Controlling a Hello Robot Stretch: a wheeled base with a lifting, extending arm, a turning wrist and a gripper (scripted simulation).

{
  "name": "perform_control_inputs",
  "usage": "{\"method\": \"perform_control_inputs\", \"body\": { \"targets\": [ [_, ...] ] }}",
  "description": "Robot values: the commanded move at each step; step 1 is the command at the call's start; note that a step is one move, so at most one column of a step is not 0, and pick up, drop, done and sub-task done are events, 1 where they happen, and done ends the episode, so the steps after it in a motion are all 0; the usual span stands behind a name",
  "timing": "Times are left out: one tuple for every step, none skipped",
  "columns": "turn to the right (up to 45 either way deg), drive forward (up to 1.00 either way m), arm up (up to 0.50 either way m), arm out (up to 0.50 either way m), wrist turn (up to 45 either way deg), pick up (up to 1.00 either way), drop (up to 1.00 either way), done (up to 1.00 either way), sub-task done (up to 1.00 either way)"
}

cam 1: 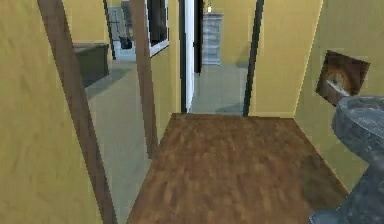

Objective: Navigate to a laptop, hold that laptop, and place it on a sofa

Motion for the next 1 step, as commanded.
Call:
{"method": "perform_control_inputs", "body": {
  "targets": [
    [0.0, 1.0, 0.0, 0.0, 0.0, 0.0, 0.0, 0.0, 0.0]
  ]
}}
